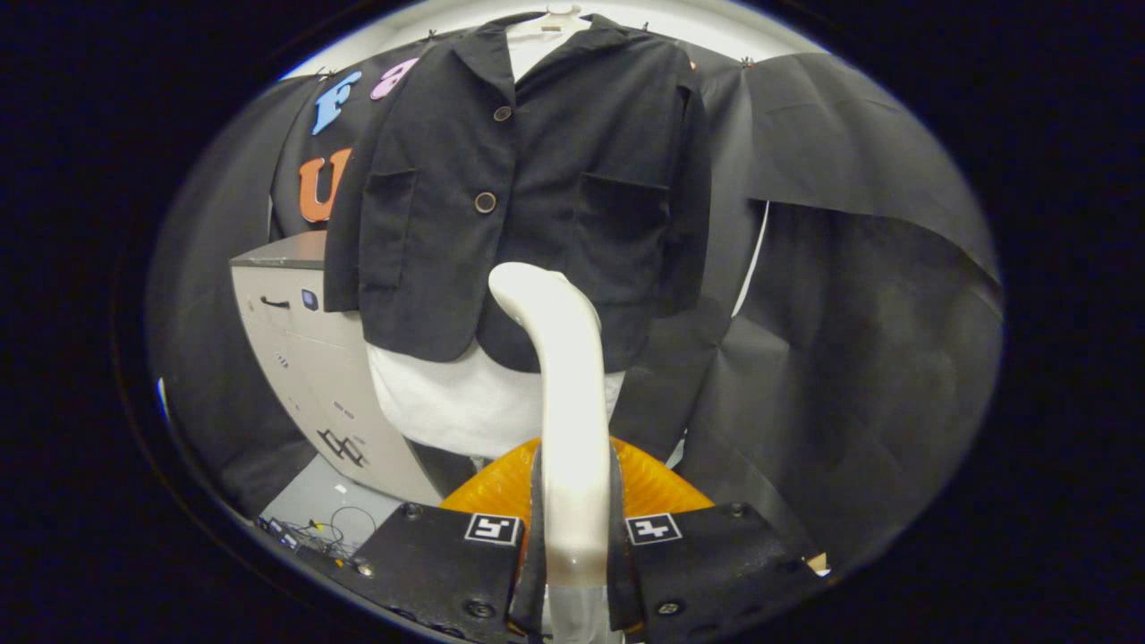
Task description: Iron the clothes twice with a garment steamer, once on the left side and once on the right side.
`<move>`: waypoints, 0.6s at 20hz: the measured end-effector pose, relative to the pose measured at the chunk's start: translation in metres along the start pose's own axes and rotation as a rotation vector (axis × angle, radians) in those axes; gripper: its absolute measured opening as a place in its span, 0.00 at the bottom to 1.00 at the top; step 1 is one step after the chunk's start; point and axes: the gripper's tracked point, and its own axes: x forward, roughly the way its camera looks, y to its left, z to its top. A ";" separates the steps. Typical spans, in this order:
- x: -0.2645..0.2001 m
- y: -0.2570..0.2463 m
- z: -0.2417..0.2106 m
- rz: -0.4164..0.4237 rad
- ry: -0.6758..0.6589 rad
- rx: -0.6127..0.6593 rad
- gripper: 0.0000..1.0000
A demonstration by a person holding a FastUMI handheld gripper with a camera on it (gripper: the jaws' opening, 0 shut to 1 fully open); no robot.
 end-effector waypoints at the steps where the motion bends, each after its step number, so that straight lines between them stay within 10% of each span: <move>1: -0.008 0.004 -0.004 -0.007 0.003 0.006 0.30; 12: -0.149 0.034 0.021 -0.043 -0.138 0.106 0.30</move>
